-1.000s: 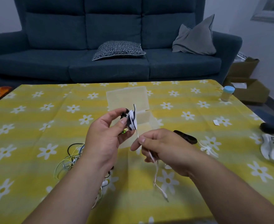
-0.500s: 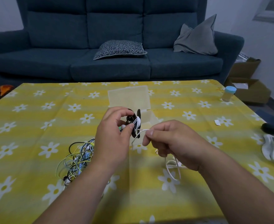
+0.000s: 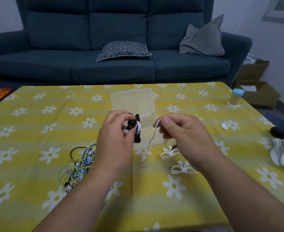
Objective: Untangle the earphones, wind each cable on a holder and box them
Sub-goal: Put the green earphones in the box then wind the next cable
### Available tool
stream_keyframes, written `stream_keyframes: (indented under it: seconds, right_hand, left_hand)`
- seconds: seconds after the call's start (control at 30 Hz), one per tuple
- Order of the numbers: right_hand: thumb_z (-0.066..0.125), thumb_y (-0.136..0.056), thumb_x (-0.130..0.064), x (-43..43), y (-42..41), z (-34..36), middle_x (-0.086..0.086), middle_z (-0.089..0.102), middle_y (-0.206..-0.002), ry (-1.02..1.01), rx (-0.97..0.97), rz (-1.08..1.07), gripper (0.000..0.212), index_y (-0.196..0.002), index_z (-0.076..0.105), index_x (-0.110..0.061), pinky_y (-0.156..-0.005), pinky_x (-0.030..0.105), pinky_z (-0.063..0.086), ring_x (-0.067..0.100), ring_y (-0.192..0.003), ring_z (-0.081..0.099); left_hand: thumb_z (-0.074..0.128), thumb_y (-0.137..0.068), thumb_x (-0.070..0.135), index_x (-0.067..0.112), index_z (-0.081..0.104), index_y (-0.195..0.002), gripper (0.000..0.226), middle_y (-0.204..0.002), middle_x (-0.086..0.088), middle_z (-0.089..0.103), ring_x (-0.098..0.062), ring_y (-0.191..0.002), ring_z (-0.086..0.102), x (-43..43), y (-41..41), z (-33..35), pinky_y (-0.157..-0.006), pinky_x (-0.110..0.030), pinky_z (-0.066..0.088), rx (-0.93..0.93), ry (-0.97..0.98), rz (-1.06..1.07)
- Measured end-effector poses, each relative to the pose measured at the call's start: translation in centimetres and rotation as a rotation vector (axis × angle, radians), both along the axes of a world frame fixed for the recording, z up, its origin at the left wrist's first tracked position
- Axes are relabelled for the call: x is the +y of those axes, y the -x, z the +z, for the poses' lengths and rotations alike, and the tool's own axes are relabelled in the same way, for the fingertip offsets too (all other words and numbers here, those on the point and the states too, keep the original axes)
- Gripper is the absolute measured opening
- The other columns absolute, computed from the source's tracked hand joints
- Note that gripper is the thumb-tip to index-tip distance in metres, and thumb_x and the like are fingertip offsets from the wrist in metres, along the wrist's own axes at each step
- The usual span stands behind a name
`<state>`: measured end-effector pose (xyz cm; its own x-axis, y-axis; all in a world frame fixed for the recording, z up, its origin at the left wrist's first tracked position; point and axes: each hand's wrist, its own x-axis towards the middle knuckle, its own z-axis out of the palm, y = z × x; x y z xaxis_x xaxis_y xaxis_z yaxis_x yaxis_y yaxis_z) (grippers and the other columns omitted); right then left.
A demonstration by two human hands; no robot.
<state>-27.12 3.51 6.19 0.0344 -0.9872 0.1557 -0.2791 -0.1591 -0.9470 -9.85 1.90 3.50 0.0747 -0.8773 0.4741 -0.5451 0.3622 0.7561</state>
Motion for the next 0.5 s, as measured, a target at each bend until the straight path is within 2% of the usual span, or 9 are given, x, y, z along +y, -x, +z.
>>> stream_keyframes:
  seconds: [0.07, 0.13, 0.2, 0.27, 0.33, 0.37, 0.4, 0.47, 0.5]
  right_hand:
    - [0.046, -0.103, -0.015, 0.0, 0.5, 0.5, 0.008, 0.071, -0.083, -0.075, -0.226, 0.056, 0.039, -0.068, 0.063, -0.011, -0.079, 0.032, 0.048, 0.017, -0.083, 0.064]
    - [0.04, -0.103, -0.012, 0.0, 1.0, 1.0, 0.017, 0.073, -0.096, -0.128, -0.39, 0.121, 0.04, -0.067, 0.054, -0.003, -0.089, 0.041, 0.049, 0.024, -0.095, 0.066]
    - [0.039, -0.099, -0.006, -0.1, 1.4, 1.1, 0.031, 0.067, -0.103, -0.126, -0.438, 0.106, 0.043, -0.064, 0.06, 0.006, -0.096, 0.049, 0.048, 0.034, -0.101, 0.065]
    - [0.043, -0.091, -0.005, 0.0, 1.6, 1.3, 0.039, 0.062, -0.103, -0.109, -0.484, 0.061, 0.043, -0.055, 0.068, -0.006, -0.098, 0.051, 0.048, 0.043, -0.105, 0.063]
    - [0.046, -0.08, -0.009, 0.1, 2.2, 1.9, 0.03, 0.064, -0.084, -0.121, -0.621, 0.098, 0.032, -0.051, 0.06, -0.008, -0.091, 0.049, 0.053, 0.042, -0.09, 0.066]
    - [0.046, -0.077, -0.014, 0.2, 2.7, 2.3, 0.022, 0.06, -0.068, -0.142, -0.713, 0.115, 0.03, -0.048, 0.052, -0.01, -0.08, 0.045, 0.056, 0.036, -0.072, 0.063]
    - [0.045, -0.077, -0.018, 0.2, 3.2, 2.7, 0.013, 0.048, -0.055, -0.168, -0.79, 0.111, 0.03, -0.047, 0.043, -0.014, -0.066, 0.039, 0.055, 0.028, -0.054, 0.052]
    - [0.048, -0.085, -0.028, 0.1, 4.4, 3.2, 0.002, 0.025, -0.046, -0.237, -0.823, 0.044, 0.038, -0.052, 0.032, -0.018, -0.045, 0.026, 0.037, 0.015, -0.038, 0.025]
    - [0.052, -0.088, -0.033, 0.0, 5.0, 3.3, -0.001, 0.021, -0.046, -0.291, -0.773, -0.014, 0.042, -0.055, 0.031, -0.019, -0.042, 0.024, 0.026, 0.013, -0.037, 0.018]
  left_hand:
    - [0.067, -0.086, 0.0, 0.021, 0.066, -0.102, 0.026, -0.109, 0.012, 0.054, -0.003, -0.082, 0.057, -0.1, -0.1, 0.1, -0.068, -0.003, 0.04, -0.017, -0.008, 0.013]
    - [0.067, -0.087, 0.0, 0.021, 0.066, -0.103, 0.026, -0.11, 0.012, 0.053, -0.003, -0.078, 0.058, -0.2, -0.3, 0.2, -0.068, -0.003, 0.04, -0.016, -0.003, 0.042]
    - [0.067, -0.087, 0.001, 0.02, 0.067, -0.104, 0.025, -0.11, 0.012, 0.053, -0.002, -0.078, 0.058, -0.4, -0.7, 0.4, -0.067, -0.003, 0.04, -0.008, 0.014, 0.077]
    - [0.066, -0.087, 0.002, 0.018, 0.068, -0.105, 0.024, -0.111, 0.012, 0.052, -0.001, -0.082, 0.057, -0.4, -1.0, 0.6, -0.066, -0.002, 0.039, -0.01, 0.029, 0.11]
    - [0.065, -0.088, 0.002, 0.016, 0.068, -0.107, 0.023, -0.111, 0.012, 0.051, 0.001, -0.083, 0.057, -0.5, -1.2, 0.8, -0.065, -0.003, 0.04, -0.023, 0.036, 0.134]
    - [0.065, -0.089, 0.003, 0.016, 0.068, -0.107, 0.023, -0.112, 0.012, 0.051, 0.0, -0.08, 0.057, -0.5, -1.3, 0.9, -0.064, -0.003, 0.041, -0.032, 0.038, 0.146]
    - [0.065, -0.089, 0.003, 0.015, 0.068, -0.108, 0.023, -0.112, 0.013, 0.05, -0.001, -0.077, 0.058, -0.5, -1.4, 0.9, -0.064, -0.003, 0.041, -0.041, 0.042, 0.158]
    - [0.065, -0.089, 0.003, 0.015, 0.068, -0.109, 0.023, -0.113, 0.014, 0.049, -0.001, -0.075, 0.058, -0.5, -1.7, 0.9, -0.063, -0.003, 0.041, -0.062, 0.055, 0.182]
    - [0.065, -0.089, 0.003, 0.015, 0.067, -0.109, 0.024, -0.113, 0.014, 0.048, -0.002, -0.075, 0.057, -0.6, -1.8, 1.0, -0.063, -0.003, 0.04, -0.074, 0.06, 0.196]
